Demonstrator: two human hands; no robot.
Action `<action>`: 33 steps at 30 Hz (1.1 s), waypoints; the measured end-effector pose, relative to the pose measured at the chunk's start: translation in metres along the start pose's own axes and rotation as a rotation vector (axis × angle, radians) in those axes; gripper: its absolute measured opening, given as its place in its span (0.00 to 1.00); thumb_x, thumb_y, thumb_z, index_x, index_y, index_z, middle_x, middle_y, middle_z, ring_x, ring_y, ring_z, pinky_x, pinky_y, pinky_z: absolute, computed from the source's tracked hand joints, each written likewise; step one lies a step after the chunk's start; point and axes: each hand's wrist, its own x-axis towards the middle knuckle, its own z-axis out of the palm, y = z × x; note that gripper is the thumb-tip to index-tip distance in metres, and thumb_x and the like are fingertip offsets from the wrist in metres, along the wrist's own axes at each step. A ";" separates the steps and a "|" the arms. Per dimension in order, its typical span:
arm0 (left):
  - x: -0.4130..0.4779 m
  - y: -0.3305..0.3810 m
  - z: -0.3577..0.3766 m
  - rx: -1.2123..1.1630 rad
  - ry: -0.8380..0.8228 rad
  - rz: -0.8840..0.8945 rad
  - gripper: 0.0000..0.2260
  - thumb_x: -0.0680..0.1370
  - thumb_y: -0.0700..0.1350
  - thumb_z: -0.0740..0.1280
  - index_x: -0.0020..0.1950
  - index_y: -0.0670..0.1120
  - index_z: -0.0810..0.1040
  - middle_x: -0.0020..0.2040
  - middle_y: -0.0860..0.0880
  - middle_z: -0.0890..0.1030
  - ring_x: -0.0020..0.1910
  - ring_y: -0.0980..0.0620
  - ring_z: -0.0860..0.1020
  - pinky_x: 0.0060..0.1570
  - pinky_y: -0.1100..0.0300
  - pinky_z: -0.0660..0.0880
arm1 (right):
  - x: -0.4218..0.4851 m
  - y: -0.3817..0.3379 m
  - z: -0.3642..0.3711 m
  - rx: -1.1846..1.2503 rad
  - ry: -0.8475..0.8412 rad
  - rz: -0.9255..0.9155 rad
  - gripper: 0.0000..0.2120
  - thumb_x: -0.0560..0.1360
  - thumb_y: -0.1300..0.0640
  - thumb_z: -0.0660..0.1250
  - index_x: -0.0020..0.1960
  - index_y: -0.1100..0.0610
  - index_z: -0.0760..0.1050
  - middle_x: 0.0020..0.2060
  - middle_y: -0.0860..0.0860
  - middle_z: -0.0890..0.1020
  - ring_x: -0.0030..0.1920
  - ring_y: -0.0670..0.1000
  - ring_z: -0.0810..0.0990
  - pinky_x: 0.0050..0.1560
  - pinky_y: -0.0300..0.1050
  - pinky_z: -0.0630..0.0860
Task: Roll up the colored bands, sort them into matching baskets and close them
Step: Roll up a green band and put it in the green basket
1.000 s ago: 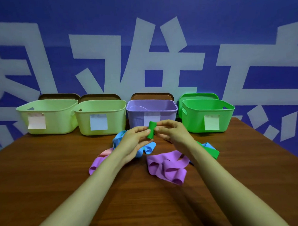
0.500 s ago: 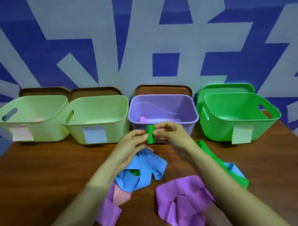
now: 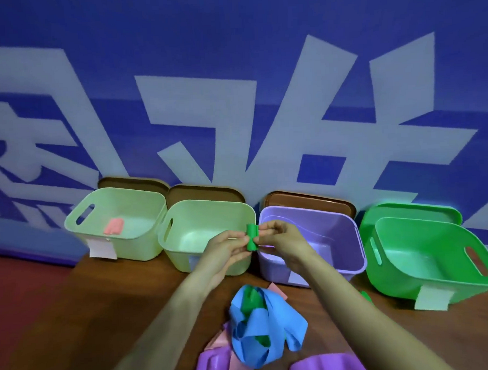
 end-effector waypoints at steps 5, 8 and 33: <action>0.017 0.031 -0.030 -0.018 -0.011 0.043 0.06 0.76 0.31 0.65 0.51 0.39 0.77 0.45 0.40 0.81 0.45 0.48 0.81 0.47 0.61 0.80 | 0.030 -0.023 0.032 -0.017 -0.023 -0.018 0.12 0.71 0.74 0.68 0.45 0.59 0.72 0.38 0.54 0.78 0.38 0.50 0.79 0.41 0.40 0.79; 0.026 0.043 -0.054 -0.004 -0.013 0.069 0.09 0.76 0.30 0.65 0.55 0.38 0.77 0.50 0.39 0.80 0.49 0.48 0.81 0.52 0.59 0.79 | 0.047 -0.029 0.056 -0.014 -0.054 -0.014 0.12 0.71 0.74 0.68 0.44 0.59 0.73 0.37 0.54 0.79 0.38 0.50 0.80 0.44 0.41 0.80; 0.073 -0.051 0.279 0.299 -0.492 -0.206 0.09 0.79 0.30 0.57 0.47 0.40 0.74 0.39 0.46 0.73 0.36 0.55 0.74 0.36 0.70 0.74 | -0.006 -0.026 -0.286 0.095 0.417 0.068 0.10 0.74 0.71 0.66 0.43 0.58 0.71 0.34 0.54 0.78 0.29 0.47 0.78 0.33 0.36 0.78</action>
